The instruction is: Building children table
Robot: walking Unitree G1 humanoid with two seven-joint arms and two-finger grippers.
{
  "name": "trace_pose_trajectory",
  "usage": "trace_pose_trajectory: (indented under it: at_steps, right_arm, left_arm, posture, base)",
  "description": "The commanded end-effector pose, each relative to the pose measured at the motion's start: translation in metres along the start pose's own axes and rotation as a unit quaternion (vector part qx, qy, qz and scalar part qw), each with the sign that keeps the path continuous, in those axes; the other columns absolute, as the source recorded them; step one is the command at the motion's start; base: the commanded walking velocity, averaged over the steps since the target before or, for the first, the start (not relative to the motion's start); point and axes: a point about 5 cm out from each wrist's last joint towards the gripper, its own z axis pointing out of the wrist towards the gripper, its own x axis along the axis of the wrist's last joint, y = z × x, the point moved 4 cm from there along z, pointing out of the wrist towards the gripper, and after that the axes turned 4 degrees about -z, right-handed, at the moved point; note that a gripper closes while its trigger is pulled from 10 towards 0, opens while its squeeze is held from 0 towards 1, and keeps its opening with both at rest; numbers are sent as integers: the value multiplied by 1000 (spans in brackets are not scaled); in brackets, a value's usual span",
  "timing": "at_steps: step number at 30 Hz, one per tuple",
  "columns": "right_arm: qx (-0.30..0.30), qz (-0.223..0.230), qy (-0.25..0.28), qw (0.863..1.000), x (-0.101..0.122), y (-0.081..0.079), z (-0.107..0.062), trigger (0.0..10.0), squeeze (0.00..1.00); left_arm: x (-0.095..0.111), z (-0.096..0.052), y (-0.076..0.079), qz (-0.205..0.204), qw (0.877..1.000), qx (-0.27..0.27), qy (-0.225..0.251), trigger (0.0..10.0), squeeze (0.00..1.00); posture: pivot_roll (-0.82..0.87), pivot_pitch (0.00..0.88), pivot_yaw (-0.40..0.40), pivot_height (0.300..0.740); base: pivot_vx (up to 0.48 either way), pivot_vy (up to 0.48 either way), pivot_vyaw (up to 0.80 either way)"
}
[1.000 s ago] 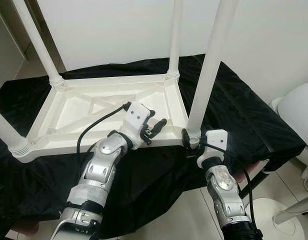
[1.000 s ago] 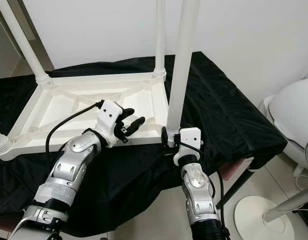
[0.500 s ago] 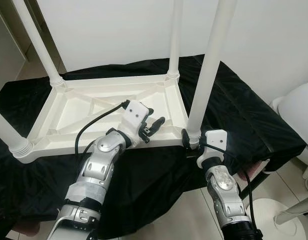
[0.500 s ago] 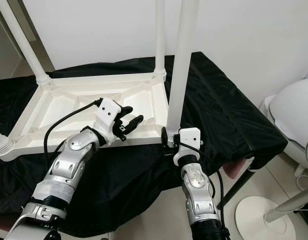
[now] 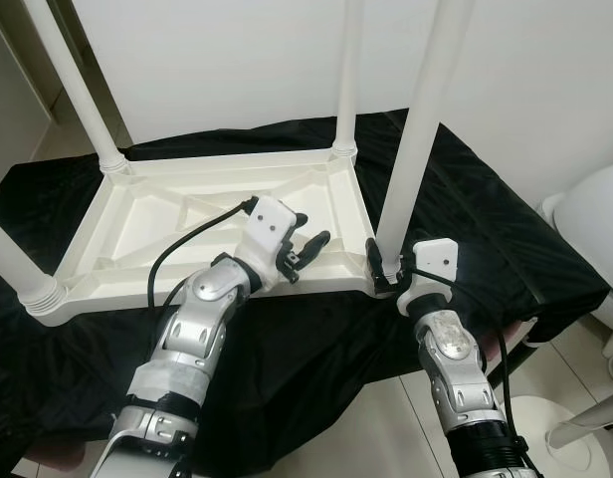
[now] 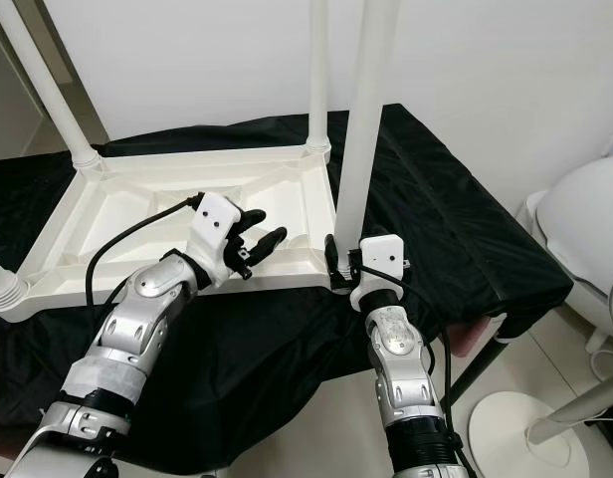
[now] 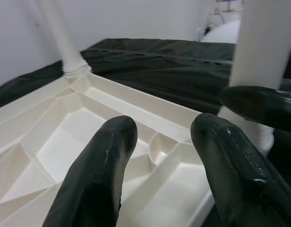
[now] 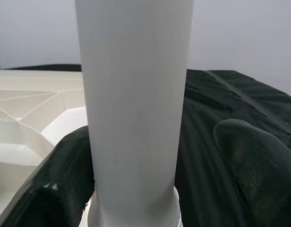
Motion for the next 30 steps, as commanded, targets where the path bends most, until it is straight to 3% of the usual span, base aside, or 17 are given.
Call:
trace_pose_trajectory:
  at_steps: [1, 7, 11, 16, 20, 24, 30]
  right_arm:
    - [13, -3, -6, 1000, -3, -5, 1, 10000, 0]
    - [63, 2, -15, 998, -7, -14, 0, 10000, 0]
    - [142, 6, -13, 990, -6, -25, 0, 10000, 0]
    - [216, -7, -8, 976, -1, -31, 1, 10000, 0]
    - [238, -18, -6, 971, 0, -29, 2, 10000, 0]
    - [241, -55, -21, 969, -6, -13, 9, 10000, 0]
    - [264, -64, -42, 961, -15, -3, 13, 10000, 0]
  left_arm:
    - [0, -4, 4, 9, 1000, -23, -3, 10000, 0]
    - [-6, -13, 12, 7, 998, -68, -10, 10000, 0]
    - [-10, -22, 24, 23, 992, -121, -25, 10000, 0]
    - [-13, -23, 31, 37, 989, -140, -34, 10000, 0]
    - [-12, -21, 34, 42, 989, -141, -32, 10000, 0]
    - [-10, -19, 37, 36, 989, -138, -25, 10000, 0]
    - [-7, -21, 38, 35, 988, -148, -24, 10000, 0]
  posture:
    - [0, 0, 61, 740]
    - [7, 0, 62, 740]
    - [12, 0, 63, 740]
    - [18, 0, 60, 740]
    - [23, 0, 57, 740]
    - [23, 0, 58, 740]
    - [30, 0, 54, 740]
  base:
    - [0, 0, 0]
    - [0, 0, 0]
    - [0, 0, 0]
    - [0, 0, 0]
    - [0, 0, 0]
    - [0, 0, 0]
    - [0, 0, 0]
